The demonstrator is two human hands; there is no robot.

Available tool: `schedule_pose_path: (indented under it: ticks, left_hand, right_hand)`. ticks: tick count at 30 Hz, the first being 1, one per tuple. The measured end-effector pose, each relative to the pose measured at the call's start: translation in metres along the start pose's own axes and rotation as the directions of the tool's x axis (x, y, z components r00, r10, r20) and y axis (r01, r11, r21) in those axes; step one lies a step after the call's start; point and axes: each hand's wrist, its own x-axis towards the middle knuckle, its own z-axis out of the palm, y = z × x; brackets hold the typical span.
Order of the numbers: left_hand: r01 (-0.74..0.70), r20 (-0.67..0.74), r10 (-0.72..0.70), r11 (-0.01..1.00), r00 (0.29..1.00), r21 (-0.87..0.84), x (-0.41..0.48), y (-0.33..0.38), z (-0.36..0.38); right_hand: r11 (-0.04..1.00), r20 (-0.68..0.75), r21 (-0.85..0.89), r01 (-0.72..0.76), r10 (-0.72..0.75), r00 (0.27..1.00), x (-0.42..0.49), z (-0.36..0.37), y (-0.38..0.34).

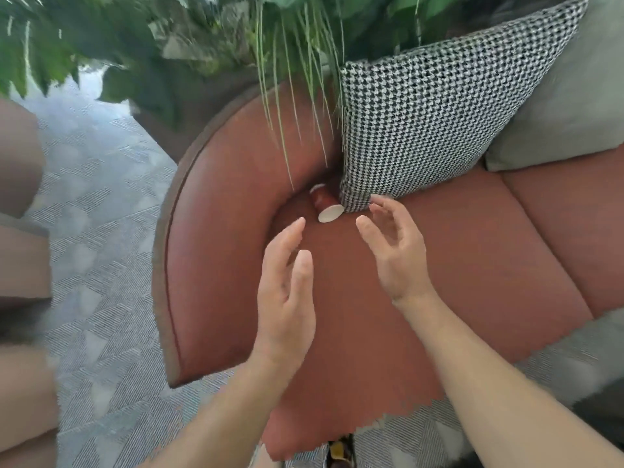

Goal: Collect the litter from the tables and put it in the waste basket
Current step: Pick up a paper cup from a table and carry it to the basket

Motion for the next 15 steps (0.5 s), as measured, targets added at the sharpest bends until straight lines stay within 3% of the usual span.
schedule_pose_path:
  ticks: [9,15]
  left_hand:
    - [0.027,-0.026,-0.028,0.999,0.999,-0.047,0.053,-0.118,0.029]
    - [0.081,-0.019,-0.083,0.992,0.996,-0.092,0.061,-0.173,0.031]
  right_hand:
    - [0.940,0.090,-0.336,0.059,-0.030,0.995,0.109,0.068,0.129]
    - [0.691,0.194,-0.719,0.080,0.088,0.977,0.167,0.110,0.199]
